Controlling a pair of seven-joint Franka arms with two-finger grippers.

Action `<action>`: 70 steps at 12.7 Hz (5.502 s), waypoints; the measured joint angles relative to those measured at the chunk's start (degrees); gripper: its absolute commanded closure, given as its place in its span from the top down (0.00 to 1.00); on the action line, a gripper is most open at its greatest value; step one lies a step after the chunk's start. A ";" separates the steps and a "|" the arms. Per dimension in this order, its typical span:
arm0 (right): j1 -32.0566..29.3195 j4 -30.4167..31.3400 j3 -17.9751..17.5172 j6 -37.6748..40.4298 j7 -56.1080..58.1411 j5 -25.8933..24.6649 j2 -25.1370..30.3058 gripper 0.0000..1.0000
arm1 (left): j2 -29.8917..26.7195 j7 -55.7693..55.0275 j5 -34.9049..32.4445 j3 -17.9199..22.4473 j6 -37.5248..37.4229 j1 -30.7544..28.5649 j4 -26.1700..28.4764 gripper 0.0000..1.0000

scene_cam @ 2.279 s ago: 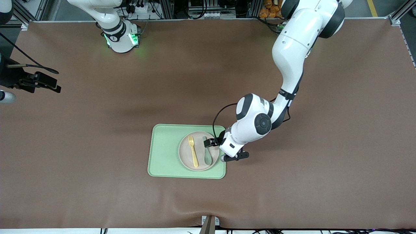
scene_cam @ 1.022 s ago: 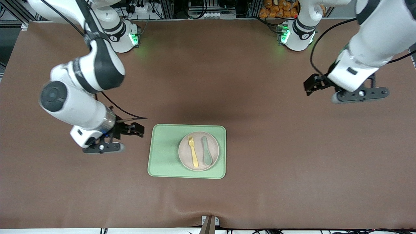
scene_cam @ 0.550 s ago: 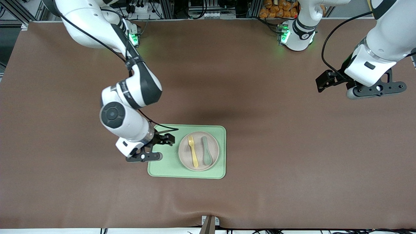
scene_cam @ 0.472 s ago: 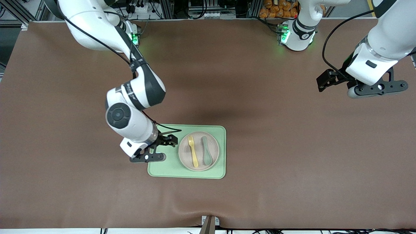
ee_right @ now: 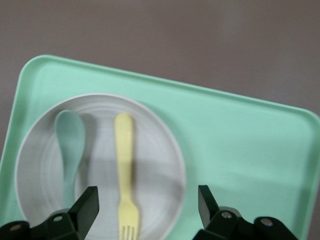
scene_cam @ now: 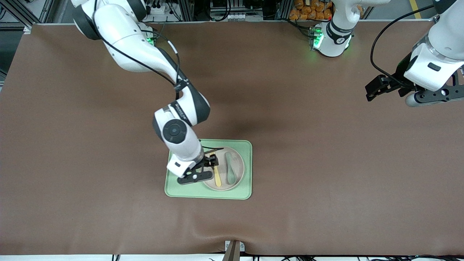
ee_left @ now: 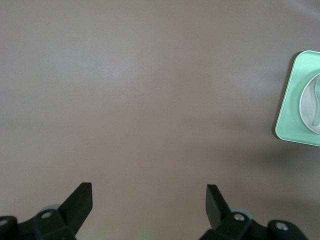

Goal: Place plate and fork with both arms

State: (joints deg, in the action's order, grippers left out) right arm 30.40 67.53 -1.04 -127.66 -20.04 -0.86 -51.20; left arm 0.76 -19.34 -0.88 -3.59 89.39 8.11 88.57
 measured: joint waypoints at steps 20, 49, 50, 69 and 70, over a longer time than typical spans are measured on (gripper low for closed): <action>2.86 -2.64 0.26 -0.94 -0.05 -2.72 -6.40 0.46 | -2.16 6.35 0.00 -0.19 -4.54 -1.51 0.06 1.00; -7.00 1.10 0.64 3.44 1.29 4.43 -2.08 0.00 | -5.16 9.28 0.00 -3.57 -1.78 -6.35 4.78 1.00; -6.97 3.40 0.62 2.00 1.31 4.43 -1.29 0.00 | -5.13 9.28 0.00 -3.57 -1.77 -6.35 4.80 1.00; -17.89 9.52 1.29 12.12 4.71 4.47 15.80 1.00 | -4.99 9.37 0.00 -3.68 -1.64 -6.41 5.06 1.00; -19.39 9.56 1.29 15.07 5.21 4.47 17.92 1.00 | -4.99 9.38 0.00 -3.70 -1.63 -6.41 5.08 1.00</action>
State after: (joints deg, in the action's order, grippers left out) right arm 11.02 77.09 0.24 -112.59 -14.83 3.61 -33.28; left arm -4.24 -9.96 -0.88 -7.29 87.76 1.70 93.65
